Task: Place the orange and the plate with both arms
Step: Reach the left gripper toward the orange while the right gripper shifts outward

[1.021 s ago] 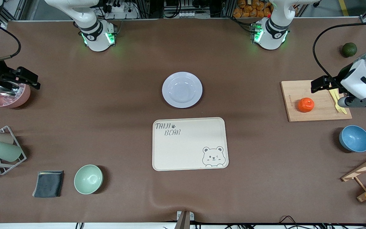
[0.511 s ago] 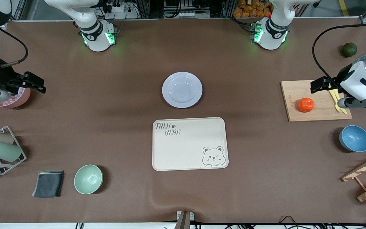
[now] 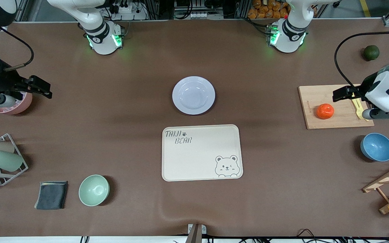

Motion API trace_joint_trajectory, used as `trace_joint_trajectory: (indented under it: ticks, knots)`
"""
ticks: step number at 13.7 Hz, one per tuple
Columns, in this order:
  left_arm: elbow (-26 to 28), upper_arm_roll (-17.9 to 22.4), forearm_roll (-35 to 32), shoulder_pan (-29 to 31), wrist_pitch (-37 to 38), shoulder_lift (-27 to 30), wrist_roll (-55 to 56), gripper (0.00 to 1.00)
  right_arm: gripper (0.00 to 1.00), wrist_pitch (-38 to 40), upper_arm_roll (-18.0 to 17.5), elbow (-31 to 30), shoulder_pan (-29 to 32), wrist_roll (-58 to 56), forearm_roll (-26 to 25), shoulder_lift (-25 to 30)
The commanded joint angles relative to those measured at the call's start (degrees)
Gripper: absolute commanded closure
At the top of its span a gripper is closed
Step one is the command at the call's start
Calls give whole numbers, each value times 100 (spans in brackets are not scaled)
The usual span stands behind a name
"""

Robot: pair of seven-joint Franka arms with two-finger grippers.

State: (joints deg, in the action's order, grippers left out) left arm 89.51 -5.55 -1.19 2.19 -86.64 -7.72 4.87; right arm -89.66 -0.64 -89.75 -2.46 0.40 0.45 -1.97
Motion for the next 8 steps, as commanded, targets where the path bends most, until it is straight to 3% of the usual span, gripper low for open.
trace_joint_trajectory:
  ticks: [1,8]
  knots:
    - [14,-17,75,44,-204,-185,49,0,0,-78,-6,-25,-35,74,-116,13]
    - [207,-17,84,141,-784,-547,49,0,0,-43,-6,-42,-70,66,-124,-40]
